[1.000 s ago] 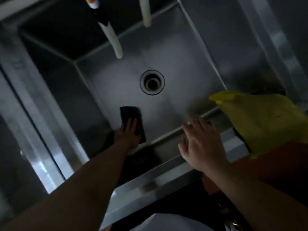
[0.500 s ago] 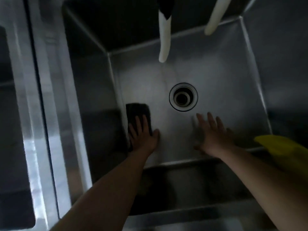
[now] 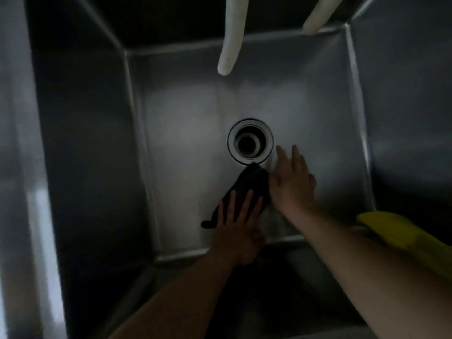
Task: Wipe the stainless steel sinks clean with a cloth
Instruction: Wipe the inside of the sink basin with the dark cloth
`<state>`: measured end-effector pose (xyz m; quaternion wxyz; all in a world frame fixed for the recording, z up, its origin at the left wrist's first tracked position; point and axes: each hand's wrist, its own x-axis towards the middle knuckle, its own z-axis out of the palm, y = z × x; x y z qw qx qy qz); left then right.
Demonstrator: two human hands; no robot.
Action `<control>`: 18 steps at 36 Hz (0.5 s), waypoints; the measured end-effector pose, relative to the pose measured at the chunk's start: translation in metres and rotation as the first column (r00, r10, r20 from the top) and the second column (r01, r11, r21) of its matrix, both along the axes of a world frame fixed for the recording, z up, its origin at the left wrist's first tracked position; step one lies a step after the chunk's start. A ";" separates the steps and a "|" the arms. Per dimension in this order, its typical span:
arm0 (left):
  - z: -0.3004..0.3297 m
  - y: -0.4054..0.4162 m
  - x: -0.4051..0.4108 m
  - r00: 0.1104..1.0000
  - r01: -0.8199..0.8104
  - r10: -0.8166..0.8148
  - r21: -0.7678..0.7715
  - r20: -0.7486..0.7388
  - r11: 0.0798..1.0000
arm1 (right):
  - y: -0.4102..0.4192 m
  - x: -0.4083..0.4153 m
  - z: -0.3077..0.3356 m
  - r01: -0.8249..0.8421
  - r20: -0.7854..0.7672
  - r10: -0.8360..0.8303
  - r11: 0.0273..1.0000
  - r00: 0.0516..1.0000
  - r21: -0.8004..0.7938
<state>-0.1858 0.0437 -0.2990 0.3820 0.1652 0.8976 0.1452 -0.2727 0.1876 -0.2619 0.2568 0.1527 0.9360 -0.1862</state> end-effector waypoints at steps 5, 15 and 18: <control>0.003 -0.032 -0.032 0.929 0.370 -0.370 -0.002 0.030 0.929 | -0.006 0.021 0.008 -0.289 0.040 0.288 0.957 0.957 0.013; 0.016 -0.087 -0.103 0.927 -0.076 0.130 0.163 -0.352 0.984 | -0.024 0.040 -0.010 -0.640 -0.072 0.642 0.766 0.763 0.053; 0.008 -0.106 -0.095 0.891 -0.384 0.368 -0.010 -0.266 0.923 | -0.034 0.047 -0.031 -0.711 -0.040 0.717 0.695 0.696 0.110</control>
